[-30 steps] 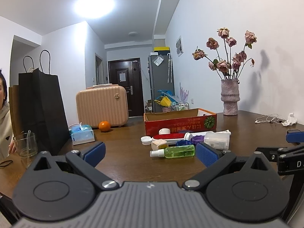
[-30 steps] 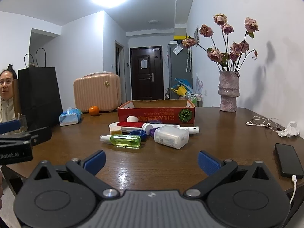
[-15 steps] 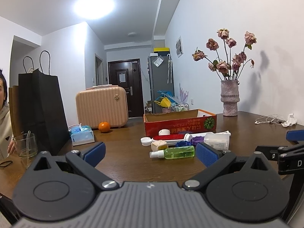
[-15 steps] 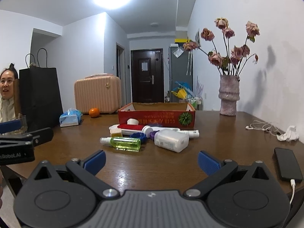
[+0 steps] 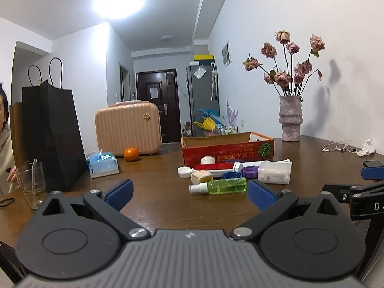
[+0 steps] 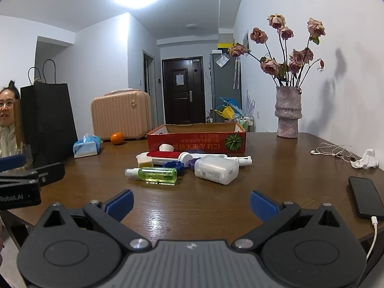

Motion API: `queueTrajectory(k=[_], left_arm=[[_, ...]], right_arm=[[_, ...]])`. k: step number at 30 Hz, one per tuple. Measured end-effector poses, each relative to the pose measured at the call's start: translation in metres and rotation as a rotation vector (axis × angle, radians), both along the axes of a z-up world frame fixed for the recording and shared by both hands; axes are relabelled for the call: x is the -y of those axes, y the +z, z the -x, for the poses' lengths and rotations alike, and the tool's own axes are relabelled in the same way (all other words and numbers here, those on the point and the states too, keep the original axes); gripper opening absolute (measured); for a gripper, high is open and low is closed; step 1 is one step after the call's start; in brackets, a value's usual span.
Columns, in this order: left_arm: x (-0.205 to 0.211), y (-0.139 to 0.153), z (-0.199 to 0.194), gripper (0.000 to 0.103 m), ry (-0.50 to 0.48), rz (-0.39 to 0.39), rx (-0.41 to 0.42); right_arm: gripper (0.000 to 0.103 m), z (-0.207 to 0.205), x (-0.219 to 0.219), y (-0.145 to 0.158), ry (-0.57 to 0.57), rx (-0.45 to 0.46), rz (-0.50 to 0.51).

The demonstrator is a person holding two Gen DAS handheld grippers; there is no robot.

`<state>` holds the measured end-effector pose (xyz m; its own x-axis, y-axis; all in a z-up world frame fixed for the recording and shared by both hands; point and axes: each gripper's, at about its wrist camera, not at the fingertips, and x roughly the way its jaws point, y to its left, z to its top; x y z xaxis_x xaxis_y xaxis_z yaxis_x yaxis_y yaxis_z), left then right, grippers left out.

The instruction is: Organize rigid objects

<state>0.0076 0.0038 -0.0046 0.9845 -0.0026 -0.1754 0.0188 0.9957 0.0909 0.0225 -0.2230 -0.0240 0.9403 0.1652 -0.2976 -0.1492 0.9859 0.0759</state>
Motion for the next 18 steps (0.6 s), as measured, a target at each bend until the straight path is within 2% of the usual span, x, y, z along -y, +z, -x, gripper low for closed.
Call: queueTrajectory(k=[7,18], left_arm=[[-0.004,-0.01,-0.012,0.103,0.023,0.018,-0.046],[-0.009,-0.007,-0.019,0.103,0.011,0.042,-0.043]], right_arm=[[0.103,-0.01,0.0,-0.012,-0.009,-0.038,-0.019],[0.103,-0.009,0.0,-0.015,-0.02,-0.033,-0.009]])
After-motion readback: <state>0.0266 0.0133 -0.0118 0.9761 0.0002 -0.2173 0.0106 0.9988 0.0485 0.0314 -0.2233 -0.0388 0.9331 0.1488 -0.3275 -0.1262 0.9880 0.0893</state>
